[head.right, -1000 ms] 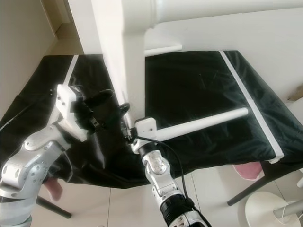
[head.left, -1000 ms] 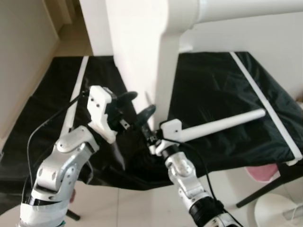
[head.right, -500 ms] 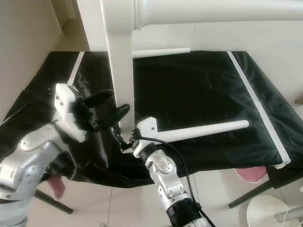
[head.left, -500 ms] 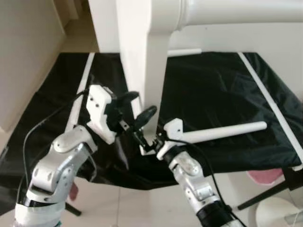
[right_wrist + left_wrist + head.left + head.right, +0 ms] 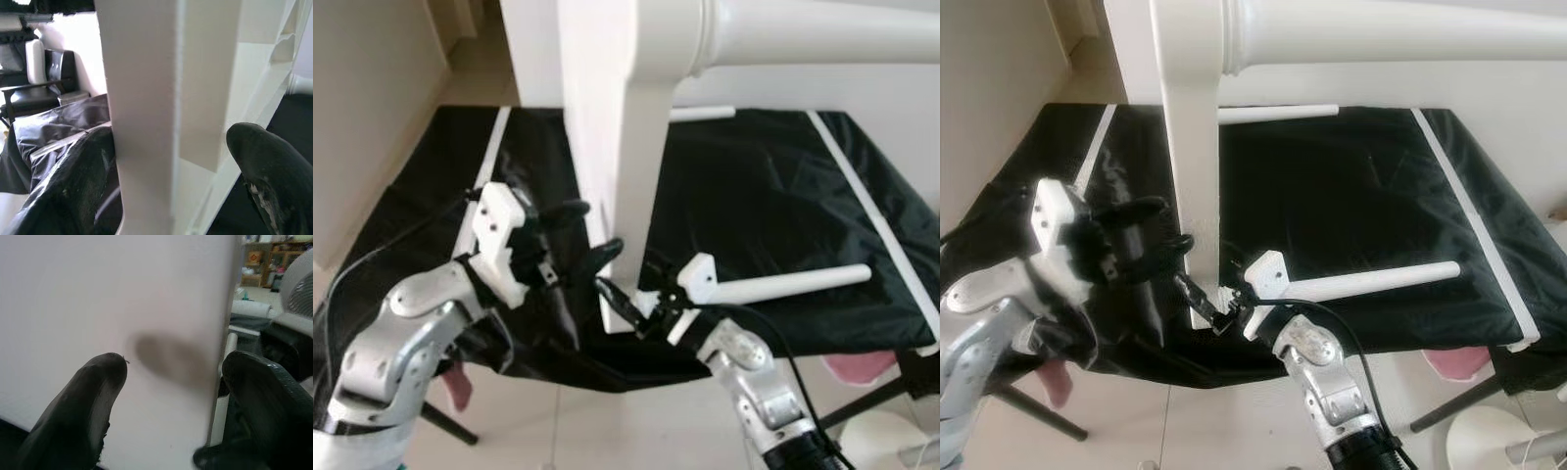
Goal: Building children table
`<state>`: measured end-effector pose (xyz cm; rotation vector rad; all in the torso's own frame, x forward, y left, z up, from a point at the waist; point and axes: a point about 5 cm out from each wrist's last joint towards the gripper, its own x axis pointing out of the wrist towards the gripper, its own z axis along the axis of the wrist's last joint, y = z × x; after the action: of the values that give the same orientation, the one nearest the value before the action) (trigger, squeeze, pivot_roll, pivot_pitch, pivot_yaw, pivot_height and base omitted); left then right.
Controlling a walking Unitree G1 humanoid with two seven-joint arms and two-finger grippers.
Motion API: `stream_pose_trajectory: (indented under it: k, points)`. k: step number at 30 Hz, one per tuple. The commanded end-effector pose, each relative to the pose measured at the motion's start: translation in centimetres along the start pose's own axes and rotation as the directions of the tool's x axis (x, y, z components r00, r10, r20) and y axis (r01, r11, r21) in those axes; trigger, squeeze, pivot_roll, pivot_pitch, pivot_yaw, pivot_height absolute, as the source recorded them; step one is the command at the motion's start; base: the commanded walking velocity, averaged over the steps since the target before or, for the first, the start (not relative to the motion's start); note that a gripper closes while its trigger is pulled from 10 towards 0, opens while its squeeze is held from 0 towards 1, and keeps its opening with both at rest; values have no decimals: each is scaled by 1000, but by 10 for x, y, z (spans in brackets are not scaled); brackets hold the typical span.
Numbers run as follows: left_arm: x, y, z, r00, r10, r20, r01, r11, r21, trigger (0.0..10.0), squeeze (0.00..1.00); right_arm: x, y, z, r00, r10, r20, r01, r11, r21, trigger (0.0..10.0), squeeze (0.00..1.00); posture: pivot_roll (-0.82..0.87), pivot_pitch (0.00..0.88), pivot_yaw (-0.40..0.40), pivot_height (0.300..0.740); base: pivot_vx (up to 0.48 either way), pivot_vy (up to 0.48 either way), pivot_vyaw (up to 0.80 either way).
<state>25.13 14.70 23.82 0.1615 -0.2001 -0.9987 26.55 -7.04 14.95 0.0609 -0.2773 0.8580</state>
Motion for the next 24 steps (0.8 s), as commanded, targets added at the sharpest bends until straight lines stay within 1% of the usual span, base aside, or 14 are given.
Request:
stream_pose_trajectory:
  k: [1, 9, 10, 11, 12, 14, 17, 18, 19, 20, 21, 22, 23, 24]
  points:
    - [-4, -4, -2, 999, -21, -32, 21, 1000, 6, 10000, 0, -6, -12, 5, 999, -49, 6, 49, 999, 3, 10000, 0, 21, 81, -31, 740, 0, 0, 0]
    - [-6, -6, -2, 999, -33, -42, 33, 999, 2, 10000, 0, -5, -17, 10, 997, -70, 8, 70, 997, 12, 10000, 0, 22, 83, -33, 740, 0, 0, 0]
    - [-8, -9, -2, 998, -40, -53, 40, 999, -17, 10000, 0, -6, -18, 13, 996, -82, 17, 82, 996, 22, 10000, 0, 27, 81, -36, 740, 0, 0, 0]
    - [-8, -9, -2, 998, -40, -53, 40, 999, -17, 10000, 0, -6, -18, 13, 996, -82, 17, 82, 996, 22, 10000, 0, 27, 81, -36, 740, 0, 0, 0]
    - [-9, -14, -2, 996, -63, -60, 61, 997, -38, 10000, 0, -11, -19, 16, 996, -84, 21, 82, 995, 54, 10000, 0, 35, 81, -40, 740, 0, 0, 0]
    - [-9, -14, -2, 996, -63, -60, 61, 997, -38, 10000, 0, -11, -19, 16, 996, -84, 21, 82, 995, 54, 10000, 0, 35, 81, -40, 740, 0, 0, 0]
    - [-10, -19, -2, 995, -80, -65, 77, 996, -52, 10000, 0, -14, -20, 19, 996, -82, 22, 80, 994, 78, 10000, 0, 35, 81, -40, 740, 0, 0, 0]
    - [-7, -31, -6, 988, -137, -70, 130, 987, -99, 10000, 0, -21, -21, 20, 1000, -25, -6, 25, 994, 102, 10000, 0, 35, 82, -39, 740, 0, 0, 0]
    - [-7, -31, -6, 988, -137, -70, 130, 987, -99, 10000, 0, -21, -21, 20, 1000, -25, -6, 25, 994, 102, 10000, 0, 35, 82, -39, 740, 0, 0, 0]
    - [-2, -43, -9, 980, -186, -69, 176, 974, -140, 10000, 0, -27, -23, 21, 999, 36, -40, -32, 995, 96, 10000, 0, 28, 82, -33, 740, 0, 0, 0]
    - [-2, -43, -9, 980, -186, -69, 176, 974, -140, 10000, 0, -27, -23, 21, 999, 36, -40, -32, 995, 96, 10000, 0, 28, 82, -33, 740, 0, 0, 0]
    - [3, -51, -13, 974, -217, -65, 203, 964, -171, 10000, 0, -33, -26, 22, 996, 67, -66, -63, 996, 67, 10000, 0, 28, 80, -33, 740, 0, 0, 0]
    - [3, -51, -13, 974, -217, -65, 203, 964, -171, 10000, 0, -33, -26, 22, 996, 67, -66, -63, 996, 67, 10000, 0, 28, 80, -33, 740, 0, 0, 0]
    - [6, -55, -14, 970, -233, -62, 218, 958, -188, 10000, 0, -36, -29, 23, 993, 82, -81, -78, 996, 45, 10000, 0, 28, 80, -33, 740, 0, 0, 0]
